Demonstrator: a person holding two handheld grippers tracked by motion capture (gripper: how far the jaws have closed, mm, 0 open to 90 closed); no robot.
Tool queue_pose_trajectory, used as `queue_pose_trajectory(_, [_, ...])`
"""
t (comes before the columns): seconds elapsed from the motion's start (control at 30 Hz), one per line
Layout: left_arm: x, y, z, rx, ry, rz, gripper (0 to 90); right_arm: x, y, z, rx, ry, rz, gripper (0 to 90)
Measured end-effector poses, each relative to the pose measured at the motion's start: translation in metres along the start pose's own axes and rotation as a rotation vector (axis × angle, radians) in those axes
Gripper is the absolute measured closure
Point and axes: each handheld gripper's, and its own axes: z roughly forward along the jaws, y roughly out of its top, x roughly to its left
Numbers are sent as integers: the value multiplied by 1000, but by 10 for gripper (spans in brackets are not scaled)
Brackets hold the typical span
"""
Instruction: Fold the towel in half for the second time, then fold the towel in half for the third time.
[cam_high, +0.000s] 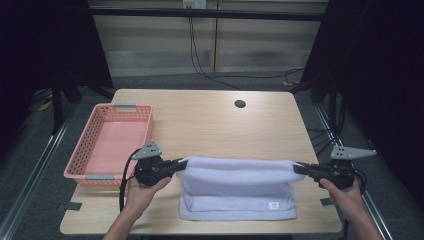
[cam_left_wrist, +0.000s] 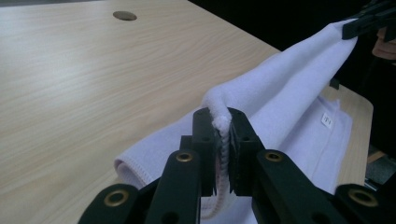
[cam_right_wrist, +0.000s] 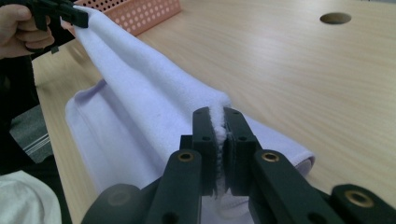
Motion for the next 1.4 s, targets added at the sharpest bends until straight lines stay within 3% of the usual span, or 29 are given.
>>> queue_pose_trajectory(0.13, [-4,-18,2,48,-11,-4,831,5,-14,0,30,11,17,847])
queue_pose_trajectory(0.2, [-8,-28,3,79,-21,19,821,10,-23,2,66,9,6,837])
queue_pose_trajectory(0.3, [-8,-42,7,127,-35,16,810,13,-37,6,110,36,16,813])
queue_pose_trajectory(0.37, [-7,-47,9,160,-41,-1,810,13,-44,8,144,43,6,804])
queue_pose_trajectory(0.43, [-11,-49,8,185,-40,10,799,12,-48,7,146,54,16,788])
queue_pose_trajectory(0.63, [-21,-57,-4,189,-100,11,746,26,-51,5,193,115,13,681])
queue_pose_trajectory(0.77, [-24,-62,-16,167,-152,-3,697,34,-58,1,182,134,17,613])
queue_pose_trajectory(0.97, [-19,-60,-25,121,-136,-20,577,33,-55,-5,150,85,25,536])
queue_pose_trajectory(1.03, [-15,-56,-21,141,-88,-22,593,31,-51,1,132,66,28,528])
queue_pose_trajectory(1.2, [-3,-48,5,212,-25,23,644,33,-46,31,173,35,6,515])
queue_pose_trajectory(1.3, [4,-47,21,227,-29,23,652,35,-45,50,208,38,-16,501])
queue_pose_trajectory(1.37, [6,-51,29,270,-25,34,633,34,-46,62,248,42,-35,470])
queue_pose_trajectory(1.4, [6,-53,31,276,-26,36,621,34,-48,66,263,18,-41,458])
